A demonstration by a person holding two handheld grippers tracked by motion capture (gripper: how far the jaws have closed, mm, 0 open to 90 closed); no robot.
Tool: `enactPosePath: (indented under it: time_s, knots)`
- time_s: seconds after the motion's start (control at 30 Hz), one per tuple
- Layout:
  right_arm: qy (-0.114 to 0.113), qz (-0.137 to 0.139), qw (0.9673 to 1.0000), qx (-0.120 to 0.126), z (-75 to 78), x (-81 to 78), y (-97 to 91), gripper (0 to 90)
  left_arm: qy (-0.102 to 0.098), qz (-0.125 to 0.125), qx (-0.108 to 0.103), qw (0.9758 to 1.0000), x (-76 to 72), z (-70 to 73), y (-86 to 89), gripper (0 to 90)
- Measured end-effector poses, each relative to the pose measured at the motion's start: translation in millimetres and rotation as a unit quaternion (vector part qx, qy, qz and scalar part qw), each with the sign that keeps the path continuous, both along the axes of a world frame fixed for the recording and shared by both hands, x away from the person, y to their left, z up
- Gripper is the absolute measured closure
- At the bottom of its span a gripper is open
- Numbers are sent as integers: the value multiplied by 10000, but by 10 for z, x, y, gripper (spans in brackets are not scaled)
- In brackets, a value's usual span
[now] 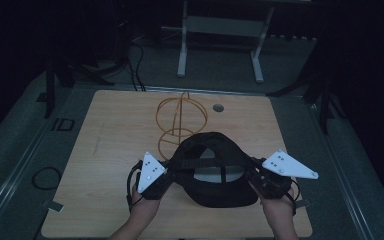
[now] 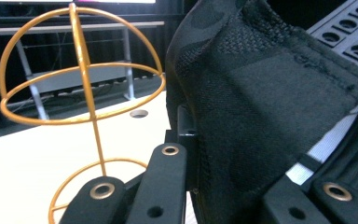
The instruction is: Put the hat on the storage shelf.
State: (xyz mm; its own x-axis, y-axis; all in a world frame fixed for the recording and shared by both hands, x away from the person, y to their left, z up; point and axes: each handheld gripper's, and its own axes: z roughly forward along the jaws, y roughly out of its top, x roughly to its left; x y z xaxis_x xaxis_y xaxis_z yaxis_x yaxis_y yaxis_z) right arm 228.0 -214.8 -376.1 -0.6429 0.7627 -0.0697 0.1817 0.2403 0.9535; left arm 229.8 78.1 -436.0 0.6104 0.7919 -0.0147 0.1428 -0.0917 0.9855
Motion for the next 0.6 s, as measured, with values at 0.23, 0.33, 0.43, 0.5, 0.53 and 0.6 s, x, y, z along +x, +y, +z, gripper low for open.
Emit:
enactPosePath:
  time_s: [0.23,0.33,0.43,0.5,0.53,0.6]
  knots:
    - [87,-76,9999,19,-119,-59,-82,883,-92,-44,55,9999,-2,95,-41,885]
    - [156,-110,9998,9,-186,-79,-141,883,-131,-75,91,9998,-8,147,-45,885]
    - [252,-102,9996,-5,-258,-96,-171,883,-172,-70,114,9998,-7,201,-51,886]
    - [299,-111,9995,-38,-314,-105,-181,883,-221,-52,113,9997,-4,242,-48,886]
    - [320,-115,9994,-26,-335,-108,-185,883,-241,-45,129,9996,-4,257,-48,885]
    - [356,-108,9993,-19,-367,-115,-184,883,-307,-34,187,9993,-7,290,-51,886]
